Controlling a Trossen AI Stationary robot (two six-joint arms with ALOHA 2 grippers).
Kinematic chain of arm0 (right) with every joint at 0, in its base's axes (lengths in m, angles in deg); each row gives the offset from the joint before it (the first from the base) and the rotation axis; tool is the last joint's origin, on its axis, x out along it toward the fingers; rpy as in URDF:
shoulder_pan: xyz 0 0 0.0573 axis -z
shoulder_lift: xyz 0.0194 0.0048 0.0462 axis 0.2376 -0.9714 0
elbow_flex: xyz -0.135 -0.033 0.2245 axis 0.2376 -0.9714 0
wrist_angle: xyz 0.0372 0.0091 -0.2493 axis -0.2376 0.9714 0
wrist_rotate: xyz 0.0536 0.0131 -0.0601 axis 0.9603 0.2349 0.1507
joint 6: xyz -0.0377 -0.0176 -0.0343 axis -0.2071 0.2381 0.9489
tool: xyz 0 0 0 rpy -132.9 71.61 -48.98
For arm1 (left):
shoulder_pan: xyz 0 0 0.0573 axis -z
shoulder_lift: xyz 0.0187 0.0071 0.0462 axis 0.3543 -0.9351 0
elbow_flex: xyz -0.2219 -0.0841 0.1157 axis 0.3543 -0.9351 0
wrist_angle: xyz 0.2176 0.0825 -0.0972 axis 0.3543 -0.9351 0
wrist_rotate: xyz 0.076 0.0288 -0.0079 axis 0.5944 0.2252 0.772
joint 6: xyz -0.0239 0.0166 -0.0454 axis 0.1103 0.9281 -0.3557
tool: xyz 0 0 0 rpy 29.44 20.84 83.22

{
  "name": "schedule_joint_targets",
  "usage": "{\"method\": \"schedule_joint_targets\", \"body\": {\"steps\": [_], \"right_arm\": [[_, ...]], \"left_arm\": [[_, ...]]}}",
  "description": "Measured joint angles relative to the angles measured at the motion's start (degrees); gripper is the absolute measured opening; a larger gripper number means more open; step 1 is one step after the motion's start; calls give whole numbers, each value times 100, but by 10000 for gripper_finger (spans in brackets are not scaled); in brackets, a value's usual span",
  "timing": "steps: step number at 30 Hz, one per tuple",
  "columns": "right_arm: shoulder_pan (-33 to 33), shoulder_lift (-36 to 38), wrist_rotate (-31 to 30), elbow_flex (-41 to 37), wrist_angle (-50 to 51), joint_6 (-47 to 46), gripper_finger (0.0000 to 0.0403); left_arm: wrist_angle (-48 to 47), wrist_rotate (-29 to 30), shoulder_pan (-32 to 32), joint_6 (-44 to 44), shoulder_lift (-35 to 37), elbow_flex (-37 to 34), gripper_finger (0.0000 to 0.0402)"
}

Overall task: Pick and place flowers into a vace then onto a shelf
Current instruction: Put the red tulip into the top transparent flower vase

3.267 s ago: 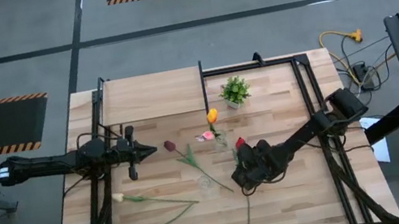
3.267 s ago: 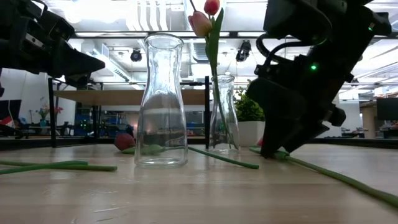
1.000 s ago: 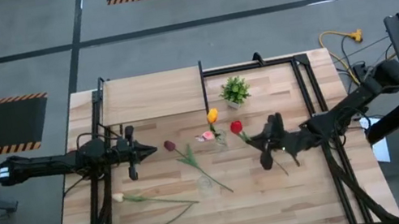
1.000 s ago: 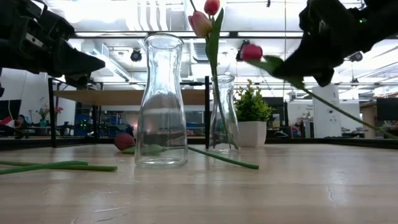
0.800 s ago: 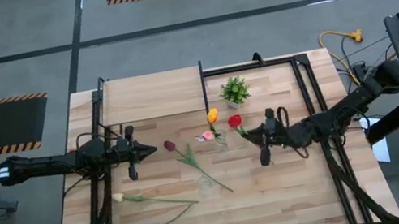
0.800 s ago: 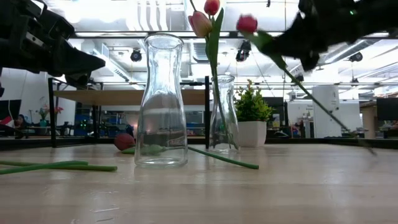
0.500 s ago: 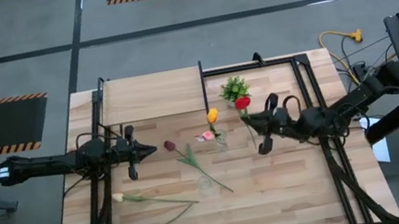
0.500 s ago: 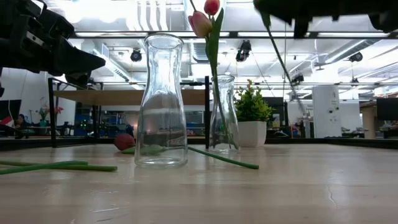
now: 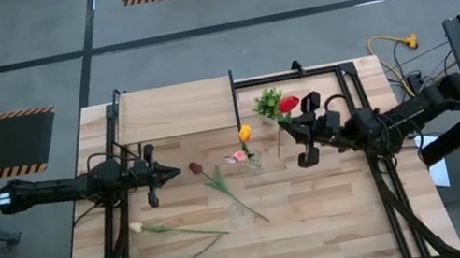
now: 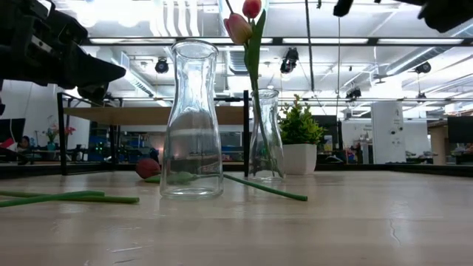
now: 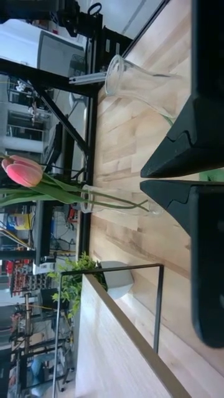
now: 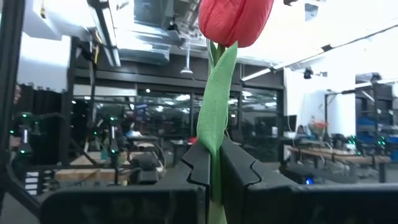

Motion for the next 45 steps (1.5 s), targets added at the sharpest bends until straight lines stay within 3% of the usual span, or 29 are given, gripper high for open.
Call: {"method": "schedule_joint_targets", "body": {"steps": [12,23,37,45], "right_arm": [[497,-514,230,792,634,-703,8],[504,-1147,285,1331,321,-468,8],[502,-2114,282,1072,-1048,-265,9],[500,-2219,280,656,-1304,-266,8]], "left_arm": [[67,0,0,2,2,0,0],[87,-2,-1,2,2,0,0],[90,-2,0,2,2,0,0],[87,-2,0,2,0,0,0]]}}
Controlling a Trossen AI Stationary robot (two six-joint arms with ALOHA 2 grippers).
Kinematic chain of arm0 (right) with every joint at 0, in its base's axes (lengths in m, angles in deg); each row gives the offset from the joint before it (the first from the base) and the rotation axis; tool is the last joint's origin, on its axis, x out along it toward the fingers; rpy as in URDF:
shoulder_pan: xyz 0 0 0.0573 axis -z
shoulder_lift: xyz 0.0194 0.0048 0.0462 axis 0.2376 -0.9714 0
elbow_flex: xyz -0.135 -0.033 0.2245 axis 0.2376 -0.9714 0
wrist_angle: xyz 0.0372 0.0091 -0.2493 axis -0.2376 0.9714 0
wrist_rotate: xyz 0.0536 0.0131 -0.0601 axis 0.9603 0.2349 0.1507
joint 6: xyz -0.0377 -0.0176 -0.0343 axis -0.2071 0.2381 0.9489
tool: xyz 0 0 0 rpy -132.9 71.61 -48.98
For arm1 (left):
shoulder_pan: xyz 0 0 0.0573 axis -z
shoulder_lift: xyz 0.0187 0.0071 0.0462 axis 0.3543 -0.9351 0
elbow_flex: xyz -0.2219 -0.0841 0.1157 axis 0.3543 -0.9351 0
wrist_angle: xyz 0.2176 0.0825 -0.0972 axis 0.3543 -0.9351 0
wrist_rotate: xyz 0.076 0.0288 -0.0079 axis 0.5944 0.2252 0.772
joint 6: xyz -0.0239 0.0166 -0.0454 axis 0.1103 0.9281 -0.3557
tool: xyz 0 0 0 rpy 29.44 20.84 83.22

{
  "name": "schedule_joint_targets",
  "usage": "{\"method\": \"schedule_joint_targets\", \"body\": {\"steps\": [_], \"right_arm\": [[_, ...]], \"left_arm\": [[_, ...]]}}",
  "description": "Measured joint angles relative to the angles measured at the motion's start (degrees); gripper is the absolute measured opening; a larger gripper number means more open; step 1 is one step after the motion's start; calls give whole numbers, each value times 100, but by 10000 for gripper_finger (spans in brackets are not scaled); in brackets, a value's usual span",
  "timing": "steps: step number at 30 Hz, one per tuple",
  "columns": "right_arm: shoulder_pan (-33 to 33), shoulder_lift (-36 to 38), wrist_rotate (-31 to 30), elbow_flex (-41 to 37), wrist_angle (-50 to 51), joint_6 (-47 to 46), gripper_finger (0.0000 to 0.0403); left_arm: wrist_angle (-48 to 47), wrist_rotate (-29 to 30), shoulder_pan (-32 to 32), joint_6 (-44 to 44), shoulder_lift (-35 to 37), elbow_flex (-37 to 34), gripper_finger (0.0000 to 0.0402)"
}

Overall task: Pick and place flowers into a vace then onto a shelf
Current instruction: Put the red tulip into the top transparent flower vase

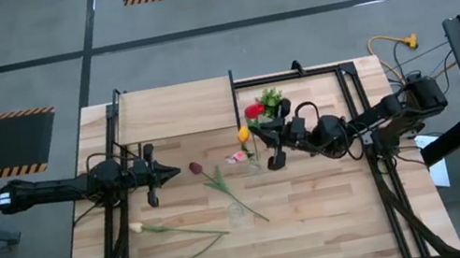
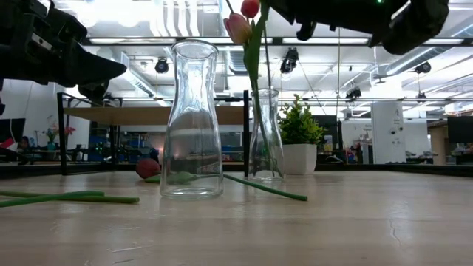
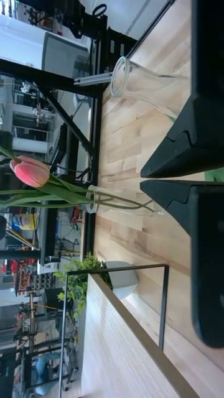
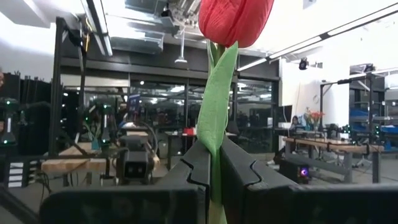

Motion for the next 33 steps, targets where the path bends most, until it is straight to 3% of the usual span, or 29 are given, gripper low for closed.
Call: {"method": "schedule_joint_targets", "body": {"steps": [6,14,23,28,33], "right_arm": [[-15,-199,347,-350,-521,241,8],[-13,-506,365,-495,-589,560,8],[-11,-791,343,-522,-599,257,13],[-11,-721,341,-631,-593,67,50],[-13,-681,336,-777,-580,-137,117]], "left_arm": [[-3,1,-1,0,0,0,0],[-6,2,0,0,-4,0,0],[-4,2,-1,0,-7,0,0],[-4,2,-2,0,-9,0,0],[-2,2,-2,0,-9,0,0]]}}
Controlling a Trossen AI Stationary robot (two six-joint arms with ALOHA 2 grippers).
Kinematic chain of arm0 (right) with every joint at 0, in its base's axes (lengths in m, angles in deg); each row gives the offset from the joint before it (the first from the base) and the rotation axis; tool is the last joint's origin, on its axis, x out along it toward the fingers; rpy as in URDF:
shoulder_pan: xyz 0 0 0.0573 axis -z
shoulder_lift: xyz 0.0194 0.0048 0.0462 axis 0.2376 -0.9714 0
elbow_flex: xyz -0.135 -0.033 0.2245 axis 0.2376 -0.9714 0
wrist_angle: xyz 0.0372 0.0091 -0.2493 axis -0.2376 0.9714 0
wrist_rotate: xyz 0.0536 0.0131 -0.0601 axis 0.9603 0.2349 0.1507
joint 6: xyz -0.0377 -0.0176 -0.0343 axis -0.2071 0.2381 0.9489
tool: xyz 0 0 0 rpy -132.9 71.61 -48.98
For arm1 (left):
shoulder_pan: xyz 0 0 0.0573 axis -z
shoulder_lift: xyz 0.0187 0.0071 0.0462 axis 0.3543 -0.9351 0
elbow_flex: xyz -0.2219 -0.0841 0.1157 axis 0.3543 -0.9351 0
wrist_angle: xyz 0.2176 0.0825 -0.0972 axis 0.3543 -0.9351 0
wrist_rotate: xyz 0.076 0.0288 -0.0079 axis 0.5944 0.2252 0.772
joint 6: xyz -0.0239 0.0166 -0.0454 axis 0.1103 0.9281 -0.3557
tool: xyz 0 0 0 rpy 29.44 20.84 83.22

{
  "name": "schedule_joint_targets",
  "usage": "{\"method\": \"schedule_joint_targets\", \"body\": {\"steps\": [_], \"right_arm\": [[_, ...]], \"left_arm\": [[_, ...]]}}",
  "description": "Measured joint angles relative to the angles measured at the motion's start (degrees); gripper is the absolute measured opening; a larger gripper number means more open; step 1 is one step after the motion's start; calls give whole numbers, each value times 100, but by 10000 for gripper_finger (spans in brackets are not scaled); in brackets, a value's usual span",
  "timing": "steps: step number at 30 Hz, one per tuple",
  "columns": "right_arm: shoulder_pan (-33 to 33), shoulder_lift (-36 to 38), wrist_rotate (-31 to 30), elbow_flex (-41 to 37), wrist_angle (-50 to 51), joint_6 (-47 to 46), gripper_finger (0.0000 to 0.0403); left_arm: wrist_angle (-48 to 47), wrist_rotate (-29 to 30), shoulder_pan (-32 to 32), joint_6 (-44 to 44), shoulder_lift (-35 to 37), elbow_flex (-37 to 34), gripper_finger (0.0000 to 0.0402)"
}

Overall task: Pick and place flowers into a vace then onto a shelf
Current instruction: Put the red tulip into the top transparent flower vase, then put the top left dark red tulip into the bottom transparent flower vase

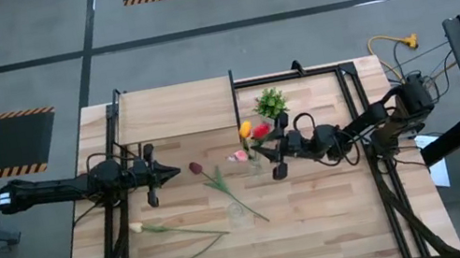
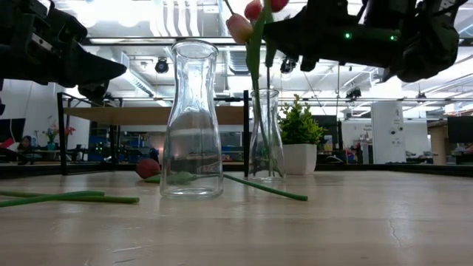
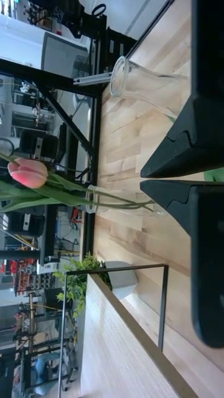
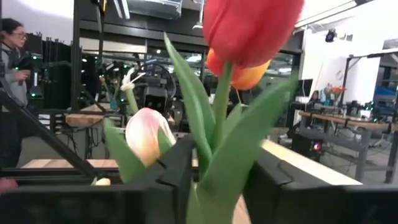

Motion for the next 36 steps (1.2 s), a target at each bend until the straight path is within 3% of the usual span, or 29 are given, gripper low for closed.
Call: {"method": "schedule_joint_targets", "body": {"steps": [7,14,28,36], "right_arm": [[0,242,-68,-125,129,9,214],[0,1175,-63,-188,2077,5,263],[-58,3454,34,-202,5993,-1252,269],[-556,4054,162,-571,6196,-1257,260]], "left_arm": [[2,-2,0,-2,0,0,0],[0,0,2,-2,0,0,0],[0,-2,2,-2,0,0,0],[0,-2,0,-2,0,0,0]]}}
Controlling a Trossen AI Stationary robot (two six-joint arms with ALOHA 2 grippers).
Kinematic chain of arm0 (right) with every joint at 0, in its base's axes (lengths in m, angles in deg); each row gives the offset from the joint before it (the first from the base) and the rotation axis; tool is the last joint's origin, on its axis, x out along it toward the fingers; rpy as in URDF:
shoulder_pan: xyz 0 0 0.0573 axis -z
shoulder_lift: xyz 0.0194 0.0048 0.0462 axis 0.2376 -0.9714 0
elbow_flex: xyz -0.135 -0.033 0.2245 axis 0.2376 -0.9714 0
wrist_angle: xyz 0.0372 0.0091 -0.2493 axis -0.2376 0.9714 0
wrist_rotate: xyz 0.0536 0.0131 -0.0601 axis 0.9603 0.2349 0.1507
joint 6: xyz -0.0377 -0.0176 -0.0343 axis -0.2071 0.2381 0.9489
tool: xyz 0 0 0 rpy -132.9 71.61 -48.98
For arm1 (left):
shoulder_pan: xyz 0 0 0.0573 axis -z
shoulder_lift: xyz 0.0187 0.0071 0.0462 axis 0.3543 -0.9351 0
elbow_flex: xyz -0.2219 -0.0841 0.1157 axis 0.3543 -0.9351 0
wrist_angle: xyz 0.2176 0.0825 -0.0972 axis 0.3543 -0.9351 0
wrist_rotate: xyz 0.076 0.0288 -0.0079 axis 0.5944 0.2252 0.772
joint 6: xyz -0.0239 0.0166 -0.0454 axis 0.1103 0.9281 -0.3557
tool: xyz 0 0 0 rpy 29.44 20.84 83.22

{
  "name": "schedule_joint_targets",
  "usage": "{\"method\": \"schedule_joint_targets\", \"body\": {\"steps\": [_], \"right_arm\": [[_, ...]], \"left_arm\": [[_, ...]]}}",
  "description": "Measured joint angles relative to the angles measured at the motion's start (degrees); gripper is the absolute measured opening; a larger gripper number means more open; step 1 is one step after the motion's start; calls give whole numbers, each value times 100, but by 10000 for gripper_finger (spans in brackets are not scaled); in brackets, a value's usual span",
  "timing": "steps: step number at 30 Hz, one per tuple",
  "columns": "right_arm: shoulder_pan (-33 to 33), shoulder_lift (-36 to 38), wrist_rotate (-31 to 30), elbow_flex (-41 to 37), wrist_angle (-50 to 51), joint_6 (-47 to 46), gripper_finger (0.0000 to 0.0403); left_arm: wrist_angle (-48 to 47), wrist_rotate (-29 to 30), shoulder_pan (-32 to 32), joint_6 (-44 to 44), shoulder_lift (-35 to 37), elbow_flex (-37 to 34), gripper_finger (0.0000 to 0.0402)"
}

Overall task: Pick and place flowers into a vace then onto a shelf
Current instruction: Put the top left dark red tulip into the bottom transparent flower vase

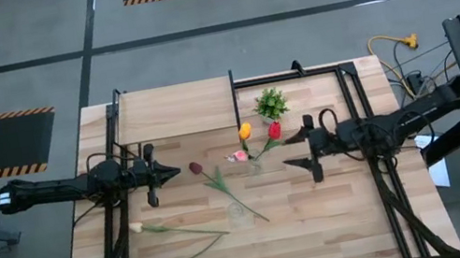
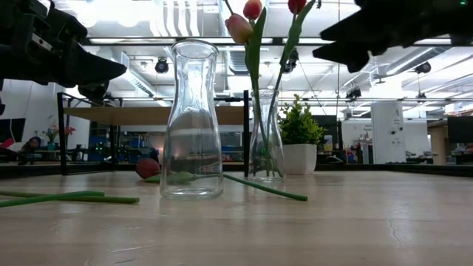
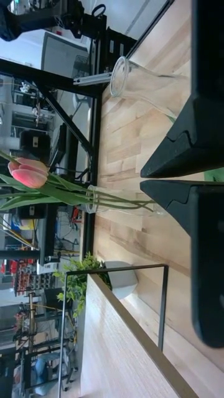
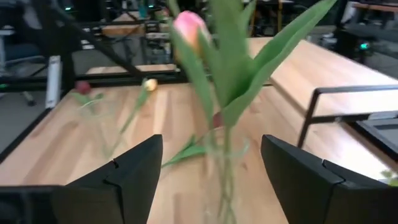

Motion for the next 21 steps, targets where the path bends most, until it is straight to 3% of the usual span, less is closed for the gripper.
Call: {"method": "schedule_joint_targets", "body": {"steps": [6,12,21], "right_arm": [[-374,410,19,-704,-691,-135,248],[-411,697,511,-1488,-1545,-499,244],[-324,1625,359,-2087,-1720,72,234]], "left_arm": [[0,0,2,0,0,0,0],[2,2,1,245,2,0,0],[2,2,0,254,0,0,0]]}}
